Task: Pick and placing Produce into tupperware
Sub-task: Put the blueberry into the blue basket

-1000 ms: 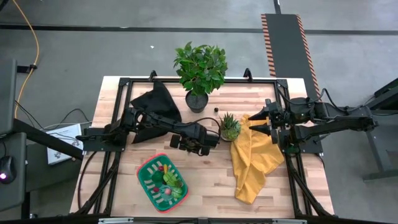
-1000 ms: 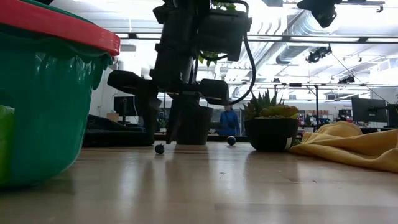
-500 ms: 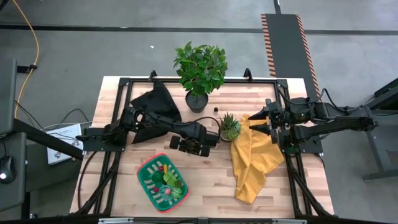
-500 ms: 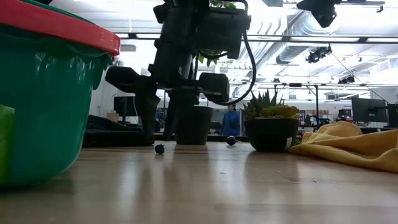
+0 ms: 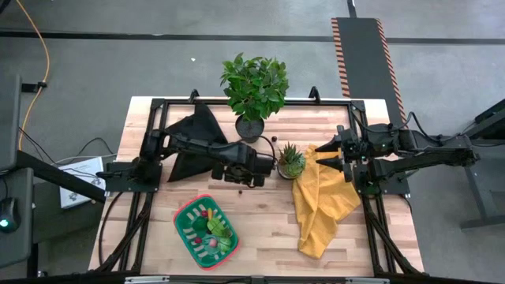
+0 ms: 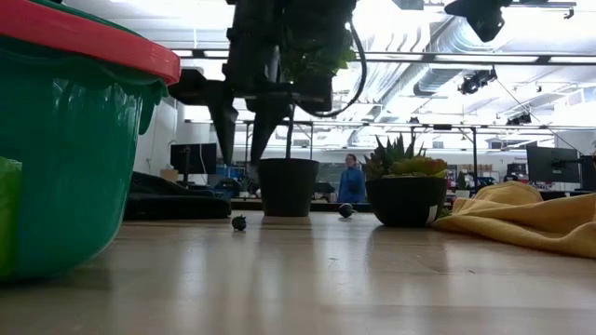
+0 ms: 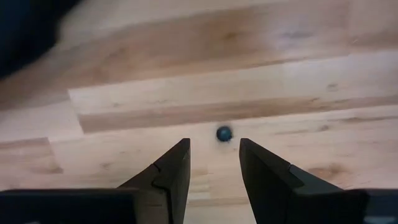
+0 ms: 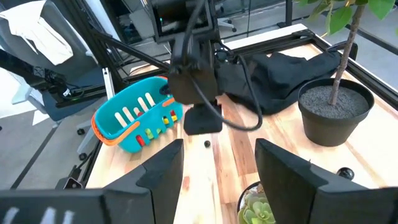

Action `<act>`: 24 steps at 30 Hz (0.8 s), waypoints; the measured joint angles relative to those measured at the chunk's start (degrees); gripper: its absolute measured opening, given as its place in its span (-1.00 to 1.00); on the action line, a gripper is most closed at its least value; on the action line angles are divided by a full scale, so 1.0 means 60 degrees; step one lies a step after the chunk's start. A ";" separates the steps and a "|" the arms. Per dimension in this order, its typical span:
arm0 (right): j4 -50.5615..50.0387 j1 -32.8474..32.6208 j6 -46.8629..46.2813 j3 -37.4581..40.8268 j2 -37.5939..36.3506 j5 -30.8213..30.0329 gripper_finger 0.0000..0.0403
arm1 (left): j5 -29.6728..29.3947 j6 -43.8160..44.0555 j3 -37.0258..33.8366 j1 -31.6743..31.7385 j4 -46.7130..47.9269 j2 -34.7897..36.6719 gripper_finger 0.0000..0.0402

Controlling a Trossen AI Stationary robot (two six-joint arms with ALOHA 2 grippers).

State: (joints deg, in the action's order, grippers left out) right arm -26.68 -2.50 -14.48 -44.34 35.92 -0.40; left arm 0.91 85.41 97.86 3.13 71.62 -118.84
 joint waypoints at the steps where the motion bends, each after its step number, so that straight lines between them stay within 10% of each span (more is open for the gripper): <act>1: -0.0024 0.0000 0.0000 0.0000 0.0000 0.0000 -0.05 | -0.0092 -0.0017 0.0010 0.0003 -0.0023 0.0021 -0.37; 24: -0.0163 0.0000 0.0008 0.0000 -0.0059 -0.0004 -0.05 | -0.0328 -0.0512 -0.0026 0.0234 0.0939 0.0832 -0.37</act>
State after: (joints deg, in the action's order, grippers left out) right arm -27.66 -2.50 -14.43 -44.34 35.57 -0.43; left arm -1.05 82.34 97.71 4.54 77.25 -113.85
